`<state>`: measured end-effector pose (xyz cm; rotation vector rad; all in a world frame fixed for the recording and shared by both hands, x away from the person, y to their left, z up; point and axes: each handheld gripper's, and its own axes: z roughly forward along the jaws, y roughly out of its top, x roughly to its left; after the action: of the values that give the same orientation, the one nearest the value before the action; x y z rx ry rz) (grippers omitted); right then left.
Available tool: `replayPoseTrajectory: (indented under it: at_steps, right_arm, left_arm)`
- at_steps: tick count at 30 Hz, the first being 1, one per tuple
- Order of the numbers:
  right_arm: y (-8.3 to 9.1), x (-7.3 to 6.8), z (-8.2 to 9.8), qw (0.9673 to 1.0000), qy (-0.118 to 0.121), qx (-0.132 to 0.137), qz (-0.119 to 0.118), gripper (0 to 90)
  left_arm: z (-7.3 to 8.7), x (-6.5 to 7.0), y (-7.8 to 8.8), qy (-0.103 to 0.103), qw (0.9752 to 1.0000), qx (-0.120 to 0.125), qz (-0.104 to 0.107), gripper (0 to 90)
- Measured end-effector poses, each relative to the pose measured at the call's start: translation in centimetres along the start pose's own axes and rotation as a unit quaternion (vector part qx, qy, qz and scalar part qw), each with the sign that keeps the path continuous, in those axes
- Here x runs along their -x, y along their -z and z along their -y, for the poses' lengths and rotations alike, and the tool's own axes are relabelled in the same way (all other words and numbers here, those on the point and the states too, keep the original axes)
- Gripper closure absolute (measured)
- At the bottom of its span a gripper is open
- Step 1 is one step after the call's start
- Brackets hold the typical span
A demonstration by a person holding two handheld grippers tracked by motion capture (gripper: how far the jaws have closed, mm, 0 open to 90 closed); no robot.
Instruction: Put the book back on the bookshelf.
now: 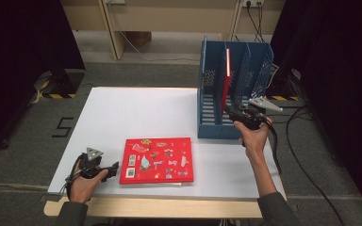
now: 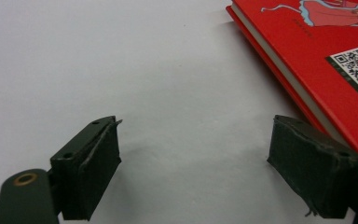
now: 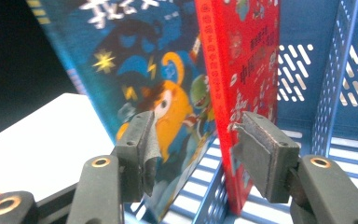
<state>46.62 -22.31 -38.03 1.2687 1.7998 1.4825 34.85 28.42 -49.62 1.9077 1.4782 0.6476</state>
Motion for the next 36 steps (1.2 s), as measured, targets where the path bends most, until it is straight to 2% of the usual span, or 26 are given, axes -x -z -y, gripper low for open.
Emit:
replayPoseTrajectory:
  at_steps: [9, 11, 14, 17, 24, 28, 36]
  right_arm:
    - [3.7, -2.0, 3.9, 0.9994, 0.012, -0.013, -0.029, 43.0]
    - [4.1, -2.2, 4.5, 0.9986, 0.017, -0.035, -0.037, 42.7]
    - [4.6, -2.7, 5.3, 0.9981, 0.016, -0.041, -0.044, 42.6]
    - [4.8, -3.3, 6.3, 0.9973, 0.022, -0.054, -0.043, 42.1]
    - [4.5, -5.0, 8.8, 0.9933, 0.018, -0.092, -0.068, 41.3]
    - [4.4, -5.6, 9.7, 0.9915, 0.014, -0.103, -0.078, 40.6]
    - [4.1, -6.6, 10.9, 0.9876, 0.012, -0.124, -0.095, 39.3]
  left_arm:
    - [0.0, 0.3, 0.3, 0.002, 1.0, 0.008, 0.006, 15.5]
    - [-0.1, 0.4, 0.3, 0.002, 0.9999, 0.011, 0.008, 15.5]
    - [-0.1, 0.5, 0.3, -0.003, 0.9999, 0.011, 0.011, 15.5]
    - [-0.1, 0.7, 0.3, -0.006, 0.9998, 0.01, 0.015, 15.5]
    - [-0.2, 0.9, 0.3, -0.009, 0.9998, 0.008, 0.018, 16.1]
    - [-0.1, 1.0, 0.3, -0.008, 0.9997, 0.008, 0.023, 19.4]
    - [-0.3, 1.5, 0.5, -0.017, 0.9996, 0.01, 0.02, 26.8]
